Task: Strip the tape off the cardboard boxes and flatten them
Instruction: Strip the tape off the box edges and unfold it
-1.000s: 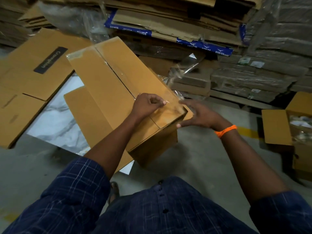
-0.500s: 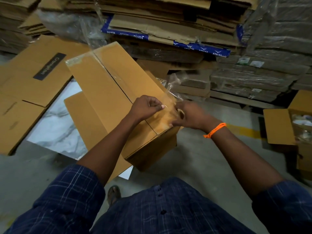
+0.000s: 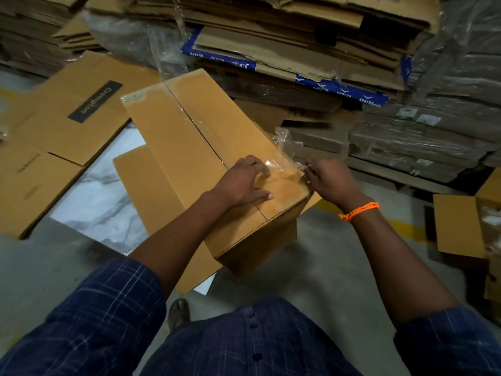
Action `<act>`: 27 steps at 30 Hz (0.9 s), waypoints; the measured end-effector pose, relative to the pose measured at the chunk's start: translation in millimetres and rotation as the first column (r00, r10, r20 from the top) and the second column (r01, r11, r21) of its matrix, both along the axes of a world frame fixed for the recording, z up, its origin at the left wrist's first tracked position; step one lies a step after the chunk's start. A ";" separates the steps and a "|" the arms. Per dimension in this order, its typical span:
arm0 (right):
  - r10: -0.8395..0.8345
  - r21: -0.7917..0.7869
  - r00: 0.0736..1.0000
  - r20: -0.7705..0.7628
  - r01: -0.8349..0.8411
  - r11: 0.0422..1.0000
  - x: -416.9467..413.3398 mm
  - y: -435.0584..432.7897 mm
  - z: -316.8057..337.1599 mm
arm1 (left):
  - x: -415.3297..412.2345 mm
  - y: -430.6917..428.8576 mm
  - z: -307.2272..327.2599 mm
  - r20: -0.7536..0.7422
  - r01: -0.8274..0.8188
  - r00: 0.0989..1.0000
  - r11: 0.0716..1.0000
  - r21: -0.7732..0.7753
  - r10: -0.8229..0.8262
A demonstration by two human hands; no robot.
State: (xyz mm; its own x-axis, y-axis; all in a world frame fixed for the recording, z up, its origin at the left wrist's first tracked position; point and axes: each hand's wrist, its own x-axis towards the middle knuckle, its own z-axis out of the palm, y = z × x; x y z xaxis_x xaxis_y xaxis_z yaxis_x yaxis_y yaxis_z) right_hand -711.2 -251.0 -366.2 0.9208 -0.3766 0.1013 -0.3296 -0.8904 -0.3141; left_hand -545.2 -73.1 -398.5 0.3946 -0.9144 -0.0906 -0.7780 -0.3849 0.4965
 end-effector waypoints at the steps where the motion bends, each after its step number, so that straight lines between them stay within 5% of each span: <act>1: -0.027 0.012 0.999 0.022 0.027 1.000 0.1 -0.4 -2.7 | -0.4 -2.2 -0.3 0.031 0.005 0.999 1.000 0.018 -0.006; 6: -0.237 0.407 0.970 0.044 0.200 0.891 -15.3 -1.3 -26.2 | -13.4 -8.9 -7.8 0.140 -0.081 0.987 0.995 0.052 0.073; 10: -0.073 0.825 0.993 -0.097 0.121 0.552 -46.9 -11.7 -25.9 | -34.2 -27.5 -12.9 0.237 -0.195 0.950 0.979 -0.057 0.203; 13: 0.007 0.886 0.994 -0.105 0.091 0.455 -57.4 -24.8 -30.1 | -40.3 -43.0 -12.5 0.260 -0.216 0.942 0.976 -0.019 0.214; 17: -0.257 0.936 0.966 -0.020 0.109 0.336 -46.5 -23.5 -44.1 | -34.6 -50.8 -9.4 0.161 -0.262 0.951 0.964 -0.041 0.265; 24: -0.260 0.861 0.957 -0.130 0.239 0.449 -20.4 -34.5 -46.7 | -20.5 -52.2 3.3 0.113 -0.296 0.948 0.954 -0.043 0.299; 27: -0.222 0.685 0.952 -0.209 0.305 0.661 -3.9 -33.2 -44.3 | -17.3 -49.7 4.1 0.143 -0.236 0.963 0.972 0.022 0.230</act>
